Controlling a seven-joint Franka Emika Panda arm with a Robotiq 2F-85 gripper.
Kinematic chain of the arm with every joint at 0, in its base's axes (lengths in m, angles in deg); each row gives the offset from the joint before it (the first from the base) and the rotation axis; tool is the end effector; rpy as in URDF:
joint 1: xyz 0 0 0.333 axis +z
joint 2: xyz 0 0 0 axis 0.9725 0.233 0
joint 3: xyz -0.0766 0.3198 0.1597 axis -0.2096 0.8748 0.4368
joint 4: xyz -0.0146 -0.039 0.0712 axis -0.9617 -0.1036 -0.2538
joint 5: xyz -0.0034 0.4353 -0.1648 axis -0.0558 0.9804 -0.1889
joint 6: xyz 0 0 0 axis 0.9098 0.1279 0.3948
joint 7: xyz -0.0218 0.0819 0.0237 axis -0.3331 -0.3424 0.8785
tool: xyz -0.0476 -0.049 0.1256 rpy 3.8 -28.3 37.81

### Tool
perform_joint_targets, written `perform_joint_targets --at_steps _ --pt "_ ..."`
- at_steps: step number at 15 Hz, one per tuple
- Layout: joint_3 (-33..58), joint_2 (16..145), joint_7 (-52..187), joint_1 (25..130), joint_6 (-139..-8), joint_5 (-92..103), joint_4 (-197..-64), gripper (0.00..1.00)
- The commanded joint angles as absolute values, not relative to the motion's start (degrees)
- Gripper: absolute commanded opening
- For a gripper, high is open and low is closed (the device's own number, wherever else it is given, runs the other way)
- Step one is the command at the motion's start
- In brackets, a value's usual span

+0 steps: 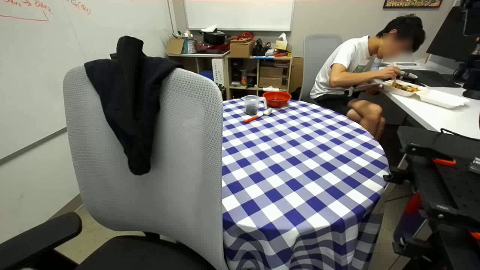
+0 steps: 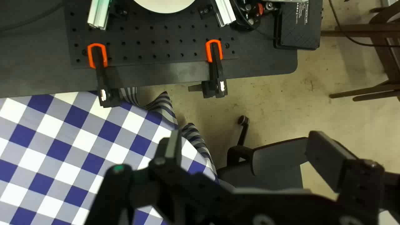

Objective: Put the black shirt on the table

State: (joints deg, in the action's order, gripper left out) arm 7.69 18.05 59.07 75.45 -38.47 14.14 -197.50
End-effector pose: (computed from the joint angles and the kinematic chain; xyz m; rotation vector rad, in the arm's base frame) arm 0.2978 -0.0304 0.3804 -2.8995 0.1075 0.3324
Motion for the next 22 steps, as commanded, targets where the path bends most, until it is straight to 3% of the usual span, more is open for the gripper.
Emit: perform_joint_targets --at_steps 1,7,8,15,22 --pt "8.71 18.20 58.40 74.33 -38.22 14.75 -197.39 1.00" --pt "10.18 18.55 57.38 75.79 -39.42 14.49 -196.34 1.00" --pt "10.47 29.54 55.97 76.84 -44.22 13.07 -189.48 1.00" --pt "15.31 48.05 58.95 76.29 -62.25 5.93 -176.69 1.00" --pt "16.12 68.14 66.35 76.71 -60.18 8.08 -152.66 1.00"
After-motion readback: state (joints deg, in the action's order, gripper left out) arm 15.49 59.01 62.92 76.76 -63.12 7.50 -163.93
